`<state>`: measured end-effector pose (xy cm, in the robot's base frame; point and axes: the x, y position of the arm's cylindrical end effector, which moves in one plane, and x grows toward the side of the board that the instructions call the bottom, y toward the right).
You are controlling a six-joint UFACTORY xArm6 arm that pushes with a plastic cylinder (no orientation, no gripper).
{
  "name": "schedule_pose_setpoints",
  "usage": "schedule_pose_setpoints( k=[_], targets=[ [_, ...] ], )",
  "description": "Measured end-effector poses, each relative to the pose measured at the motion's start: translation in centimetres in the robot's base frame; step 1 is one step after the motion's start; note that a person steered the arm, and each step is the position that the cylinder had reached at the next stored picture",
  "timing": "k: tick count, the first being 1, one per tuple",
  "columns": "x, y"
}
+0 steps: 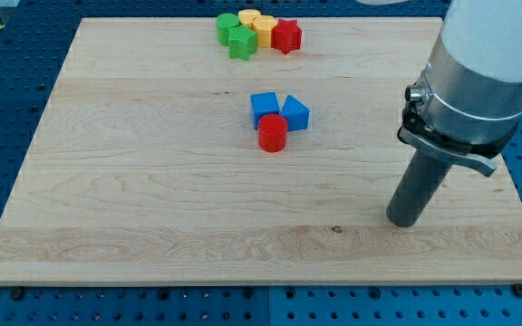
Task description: Push the red star closer to blue cube
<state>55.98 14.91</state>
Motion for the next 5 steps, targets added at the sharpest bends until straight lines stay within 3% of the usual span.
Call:
schedule_pose_setpoints(
  k=[5],
  targets=[
    [-0.3,-11.3]
  ],
)
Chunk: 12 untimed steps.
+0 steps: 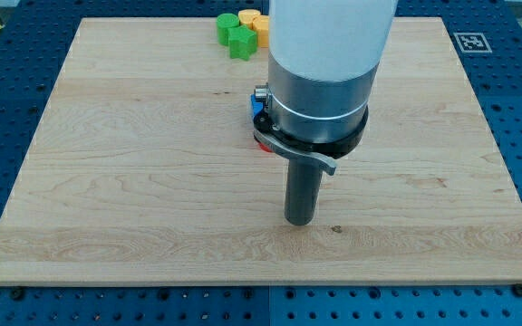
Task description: Push the red star closer to blue cube
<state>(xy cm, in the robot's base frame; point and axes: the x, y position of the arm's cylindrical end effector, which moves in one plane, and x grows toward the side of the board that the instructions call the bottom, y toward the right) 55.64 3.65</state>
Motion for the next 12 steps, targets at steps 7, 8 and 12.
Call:
schedule_pose_setpoints(
  k=[7,8,12],
  targets=[
    [-25.7,11.1],
    [-31.8,11.1],
    [-36.4,4.7]
  ],
)
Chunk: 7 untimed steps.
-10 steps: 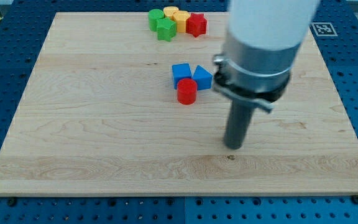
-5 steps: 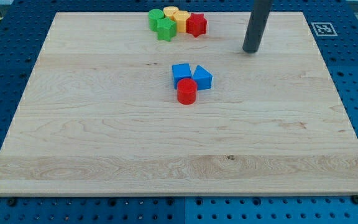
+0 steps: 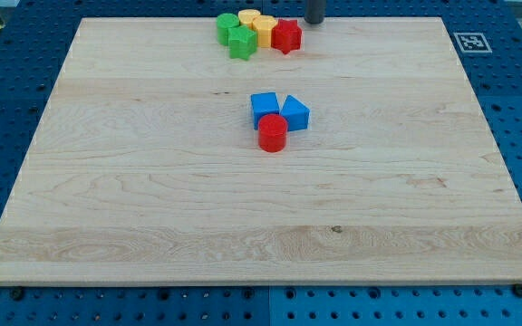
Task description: Push the red star closer to blue cube
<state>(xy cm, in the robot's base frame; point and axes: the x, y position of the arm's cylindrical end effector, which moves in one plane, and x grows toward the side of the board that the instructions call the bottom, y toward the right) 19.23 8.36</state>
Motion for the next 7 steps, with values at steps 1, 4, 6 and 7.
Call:
schedule_pose_setpoints(
  k=[1,4,6,7],
  targets=[
    [1.1,-0.9],
    [6.9,-3.7],
    [11.2,-5.3],
    [10.7,-5.3]
  ],
)
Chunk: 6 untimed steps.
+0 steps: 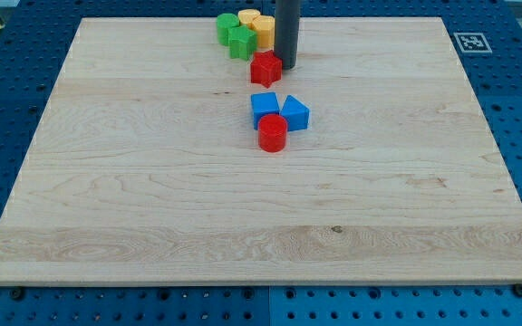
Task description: Push the red star closer to blue cube
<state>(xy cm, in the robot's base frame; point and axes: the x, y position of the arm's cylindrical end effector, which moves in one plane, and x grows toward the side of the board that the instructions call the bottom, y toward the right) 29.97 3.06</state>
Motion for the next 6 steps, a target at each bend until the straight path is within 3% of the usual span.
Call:
schedule_pose_setpoints(
  k=[2,6],
  targets=[
    [-0.8,-0.6],
    [-0.8,-9.3]
  ],
)
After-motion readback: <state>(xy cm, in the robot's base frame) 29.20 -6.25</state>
